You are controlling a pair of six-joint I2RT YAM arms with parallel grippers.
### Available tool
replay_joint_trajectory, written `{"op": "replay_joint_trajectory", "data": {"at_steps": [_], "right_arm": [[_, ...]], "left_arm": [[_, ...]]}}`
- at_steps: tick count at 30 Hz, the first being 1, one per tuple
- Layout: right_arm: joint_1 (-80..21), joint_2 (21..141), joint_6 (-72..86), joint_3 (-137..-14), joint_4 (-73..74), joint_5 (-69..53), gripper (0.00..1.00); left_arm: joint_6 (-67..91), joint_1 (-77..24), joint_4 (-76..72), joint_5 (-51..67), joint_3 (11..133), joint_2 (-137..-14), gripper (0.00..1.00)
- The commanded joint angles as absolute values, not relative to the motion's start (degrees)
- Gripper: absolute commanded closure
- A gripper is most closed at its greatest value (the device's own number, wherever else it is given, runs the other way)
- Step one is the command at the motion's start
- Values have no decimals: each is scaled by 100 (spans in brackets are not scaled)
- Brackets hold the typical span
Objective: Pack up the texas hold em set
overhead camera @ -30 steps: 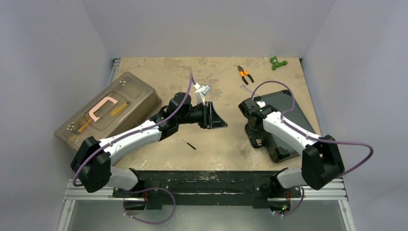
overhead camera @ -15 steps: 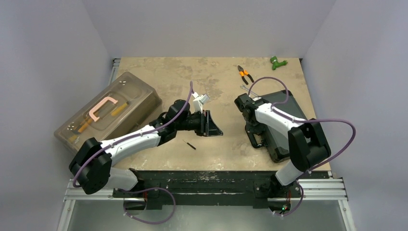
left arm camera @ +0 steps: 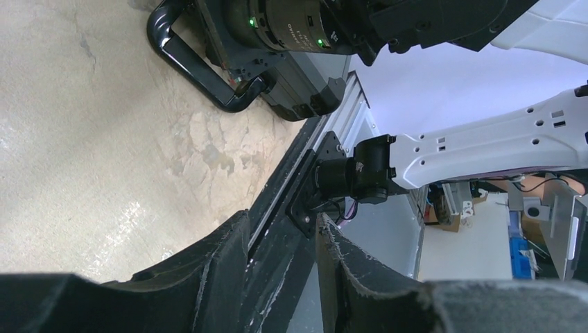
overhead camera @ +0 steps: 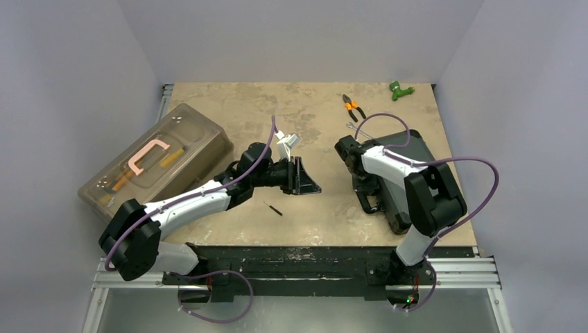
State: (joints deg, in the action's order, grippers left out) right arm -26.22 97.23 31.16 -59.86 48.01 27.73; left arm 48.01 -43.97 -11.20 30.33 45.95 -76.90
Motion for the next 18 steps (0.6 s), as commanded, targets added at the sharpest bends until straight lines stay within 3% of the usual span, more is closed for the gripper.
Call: {"op": "replay_joint_trajectory", "data": {"at_steps": [1,18], "right_arm": [[-2423,10058,3291,-6012,4833,3135,100],[-1915,11594,4442,-6359,5723,4290,100]], "left_arm": [[4821,-4327,-1422,3119,4471,-7511,61],[4983,-4070,-1748,3469,4233,-7391,61]]}}
